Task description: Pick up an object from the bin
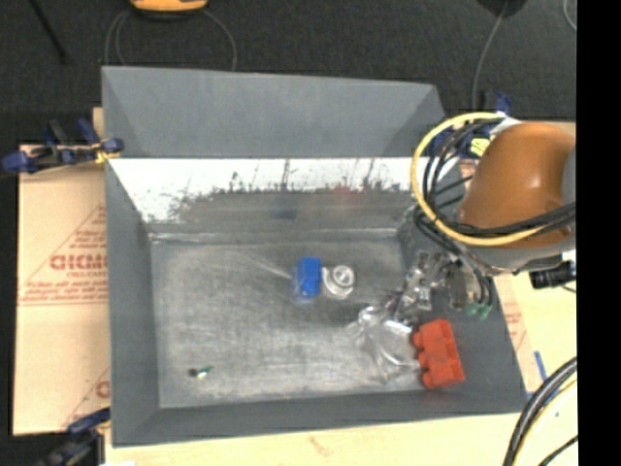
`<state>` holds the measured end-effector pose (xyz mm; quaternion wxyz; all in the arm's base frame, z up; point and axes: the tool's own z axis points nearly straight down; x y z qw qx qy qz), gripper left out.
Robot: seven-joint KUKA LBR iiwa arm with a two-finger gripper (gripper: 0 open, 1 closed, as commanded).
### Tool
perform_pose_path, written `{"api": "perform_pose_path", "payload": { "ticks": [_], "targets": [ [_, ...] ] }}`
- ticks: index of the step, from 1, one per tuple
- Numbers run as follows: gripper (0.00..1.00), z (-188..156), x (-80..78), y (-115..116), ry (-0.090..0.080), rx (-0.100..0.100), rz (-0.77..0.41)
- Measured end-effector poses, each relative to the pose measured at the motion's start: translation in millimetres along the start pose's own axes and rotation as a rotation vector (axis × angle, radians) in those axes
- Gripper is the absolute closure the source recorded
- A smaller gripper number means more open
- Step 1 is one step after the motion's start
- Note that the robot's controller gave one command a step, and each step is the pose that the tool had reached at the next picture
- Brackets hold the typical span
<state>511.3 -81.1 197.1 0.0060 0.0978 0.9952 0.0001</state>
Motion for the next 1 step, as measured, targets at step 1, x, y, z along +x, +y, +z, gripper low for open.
{"api": "perform_pose_path", "payload": {
  "ticks": [1],
  "targets": [
    [1.00,-86.2,-81.5,-58.9,0.001,0.004,-0.291]
  ]
}}
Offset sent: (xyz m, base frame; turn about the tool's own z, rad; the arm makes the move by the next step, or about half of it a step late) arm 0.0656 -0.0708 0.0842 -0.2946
